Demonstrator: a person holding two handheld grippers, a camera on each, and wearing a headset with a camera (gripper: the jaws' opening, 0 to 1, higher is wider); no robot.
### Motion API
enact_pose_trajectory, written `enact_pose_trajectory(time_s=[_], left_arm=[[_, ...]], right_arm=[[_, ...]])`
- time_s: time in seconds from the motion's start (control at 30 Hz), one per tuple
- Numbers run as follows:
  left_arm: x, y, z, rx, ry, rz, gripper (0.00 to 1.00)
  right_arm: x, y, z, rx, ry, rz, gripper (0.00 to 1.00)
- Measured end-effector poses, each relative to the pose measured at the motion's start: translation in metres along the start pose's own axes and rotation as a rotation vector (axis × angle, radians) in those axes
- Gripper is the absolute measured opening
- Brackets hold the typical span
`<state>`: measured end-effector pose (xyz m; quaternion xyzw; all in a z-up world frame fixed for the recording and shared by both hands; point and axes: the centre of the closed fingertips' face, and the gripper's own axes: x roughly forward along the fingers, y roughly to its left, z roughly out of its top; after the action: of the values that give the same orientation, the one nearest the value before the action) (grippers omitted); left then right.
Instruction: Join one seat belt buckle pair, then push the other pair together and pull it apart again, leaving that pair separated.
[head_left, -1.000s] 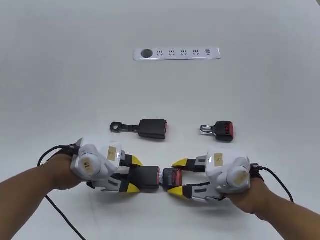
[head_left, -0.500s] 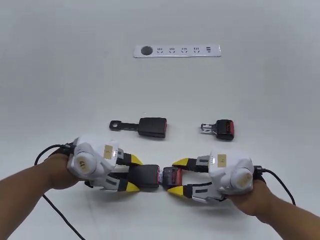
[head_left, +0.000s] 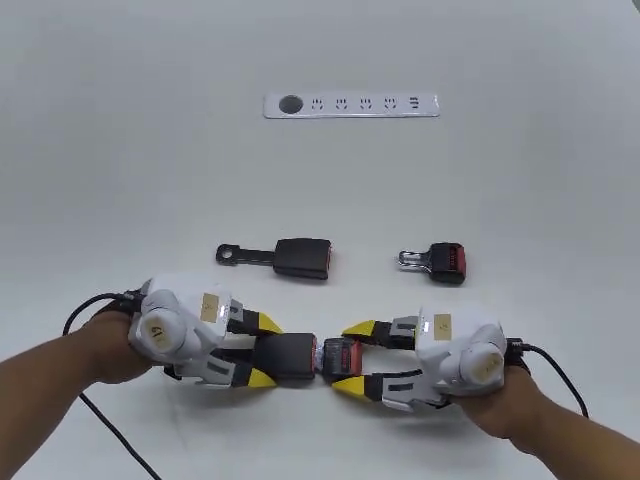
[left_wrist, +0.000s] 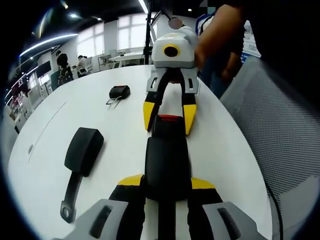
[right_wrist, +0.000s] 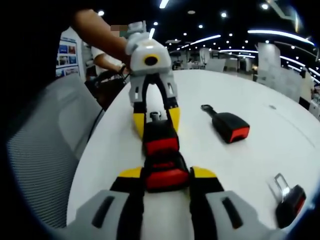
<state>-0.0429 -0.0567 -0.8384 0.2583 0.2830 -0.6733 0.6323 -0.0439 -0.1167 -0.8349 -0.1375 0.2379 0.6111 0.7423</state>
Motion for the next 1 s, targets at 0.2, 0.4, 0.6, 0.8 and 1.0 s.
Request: enact_pose_trajectory(time_s=[0.2,0.4,0.6,0.8,1.0], left_arm=[[0.0,0.002,-0.002,0.001,0.007,0.001,0.33],[0.001,0.002,-0.001,0.012,0.029,0.0,0.33],[0.001,0.001,0.001,0.021,0.052,0.002,0.34],[0.001,0.0,0.003,0.007,0.072,0.009,0.36],[-0.002,0.002,0.013,-0.071,0.045,0.031,0.57]], right_arm=[[0.0,0.0,0.001,-0.005,0.007,-0.004,0.34],[0.001,0.0,0.001,-0.017,0.026,-0.004,0.35],[0.001,0.001,0.0,-0.032,0.057,-0.012,0.36],[0.001,0.0,0.0,-0.004,0.086,-0.03,0.39],[-0.001,0.0,0.011,0.056,0.048,-0.039,0.6]])
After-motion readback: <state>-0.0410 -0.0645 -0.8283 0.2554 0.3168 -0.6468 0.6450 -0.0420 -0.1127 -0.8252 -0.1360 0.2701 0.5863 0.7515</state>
